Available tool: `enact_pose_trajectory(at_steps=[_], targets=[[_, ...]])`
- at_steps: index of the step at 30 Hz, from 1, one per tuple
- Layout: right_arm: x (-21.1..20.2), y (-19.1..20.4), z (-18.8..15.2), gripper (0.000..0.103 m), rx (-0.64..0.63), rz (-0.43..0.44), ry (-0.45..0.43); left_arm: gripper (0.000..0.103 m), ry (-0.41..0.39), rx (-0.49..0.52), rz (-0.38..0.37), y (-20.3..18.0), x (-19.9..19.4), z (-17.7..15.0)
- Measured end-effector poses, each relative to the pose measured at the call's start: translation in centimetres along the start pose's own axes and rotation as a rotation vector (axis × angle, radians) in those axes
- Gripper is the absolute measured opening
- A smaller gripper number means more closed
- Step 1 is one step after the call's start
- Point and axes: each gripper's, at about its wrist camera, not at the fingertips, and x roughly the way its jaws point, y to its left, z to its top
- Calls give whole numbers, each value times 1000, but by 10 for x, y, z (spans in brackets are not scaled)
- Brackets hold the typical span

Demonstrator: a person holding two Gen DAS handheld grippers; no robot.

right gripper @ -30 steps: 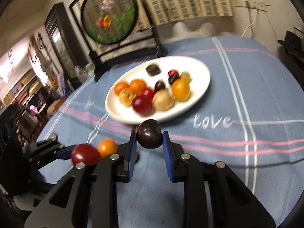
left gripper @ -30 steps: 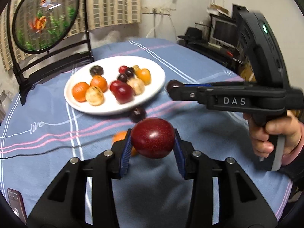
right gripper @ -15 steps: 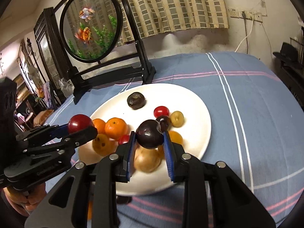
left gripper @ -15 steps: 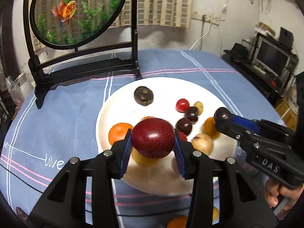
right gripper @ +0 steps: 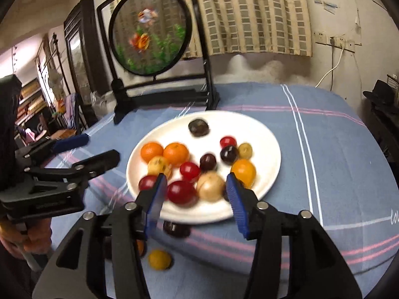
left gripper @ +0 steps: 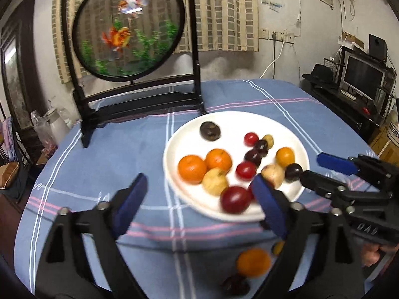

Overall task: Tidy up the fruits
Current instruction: 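Carry the red plum and dark plum to the plate and release them, then grasp a dark plum with the left tool while the right tool grasps a yellow fruit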

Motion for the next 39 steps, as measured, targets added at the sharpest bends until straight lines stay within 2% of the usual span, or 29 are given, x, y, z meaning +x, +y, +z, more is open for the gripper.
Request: enact_pose_trajectory(at_steps=[7,11,15,19,21,22,23,26,29,32,35,39], targets=[[-4,24,-43,57,-99,67,132,91,79,-92,16,44,-6,-42],[1,35,-55,56,-143,86,184,91,98,-121,-18,52,-10,-50],[8,40,-61,45,-170,85,223,91,92,-100,-22,48,-15,-52],[14,43,-67,41,-180,86,245,91,89,-88,-43,43,-18,-52],[18,45,-68,35,-191,79,249,91,85,-82,-46,42,-20,-52],[20,47,-69,33,-197,74,255,91,84,-74,-51,40,-20,-52],[21,47,-69,26,-201,67,260,91,83,-65,-53,39,-22,-53],[17,45,-67,25,-189,54,239,91,87,0,-71,31,-24,-57],[9,36,-60,25,-142,58,198,89,124,84,-202,18,-27,-66],[10,30,-58,25,-118,52,202,76,125,194,-260,-2,-31,-79],[12,27,-59,25,-96,67,220,62,151,233,-289,-13,-27,-86],[12,28,-59,25,-100,63,220,60,193,238,-301,-18,-16,-92]])
